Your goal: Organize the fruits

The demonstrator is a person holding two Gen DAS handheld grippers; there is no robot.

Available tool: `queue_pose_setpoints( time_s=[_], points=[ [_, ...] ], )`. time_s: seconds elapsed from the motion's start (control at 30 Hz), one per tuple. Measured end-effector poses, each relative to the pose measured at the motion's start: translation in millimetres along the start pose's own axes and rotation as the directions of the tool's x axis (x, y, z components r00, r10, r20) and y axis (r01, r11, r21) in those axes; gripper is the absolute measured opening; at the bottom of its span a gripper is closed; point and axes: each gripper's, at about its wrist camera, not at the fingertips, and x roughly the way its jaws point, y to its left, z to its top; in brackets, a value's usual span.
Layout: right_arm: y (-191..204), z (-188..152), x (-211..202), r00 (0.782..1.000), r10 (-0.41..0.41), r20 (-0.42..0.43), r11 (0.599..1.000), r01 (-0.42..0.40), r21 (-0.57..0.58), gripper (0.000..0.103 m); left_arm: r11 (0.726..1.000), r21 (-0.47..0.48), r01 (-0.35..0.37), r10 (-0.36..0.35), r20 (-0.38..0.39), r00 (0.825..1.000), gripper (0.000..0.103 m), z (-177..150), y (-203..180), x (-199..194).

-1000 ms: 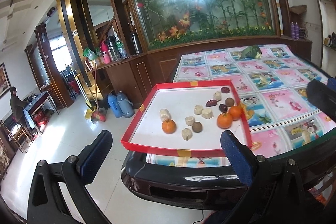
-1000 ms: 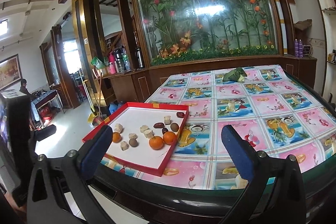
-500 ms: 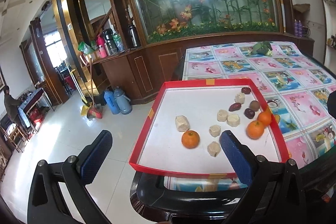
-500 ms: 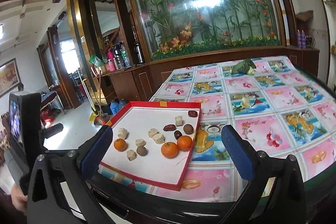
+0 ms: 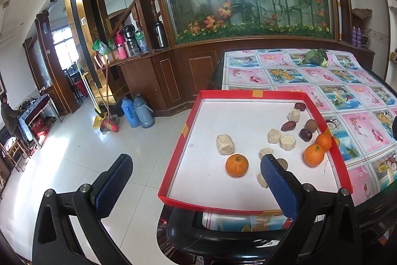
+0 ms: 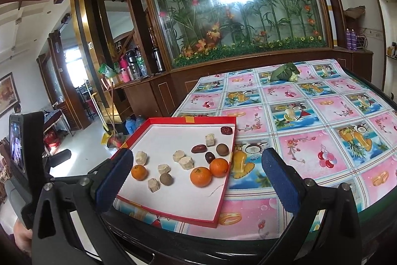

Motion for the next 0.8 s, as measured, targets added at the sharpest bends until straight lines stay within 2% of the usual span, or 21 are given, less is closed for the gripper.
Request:
queue_pose_setpoints(
  time_s=[0.23, 0.47, 0.8],
  points=[
    [3, -1, 4, 1.000, -0.001, -0.010, 1.000, 0.001, -0.008, 0.103, 1.000, 0.008, -0.006, 0.006, -0.013, 1.000, 0.103, 5, 2, 11],
    [10, -3, 9, 1.000, -0.011, -0.016, 1.000, 0.010, -0.019, 0.103, 0.999, -0.037, 0.007, -0.008, -0.030, 1.000, 0.103, 7, 9, 21],
    [14, -5, 15, 0.999, -0.022, -0.032, 1.000, 0.021, -0.015, 0.103, 0.999, -0.047, 0.004, -0.006, -0.030, 1.000, 0.103, 7, 9, 22]
  ],
)
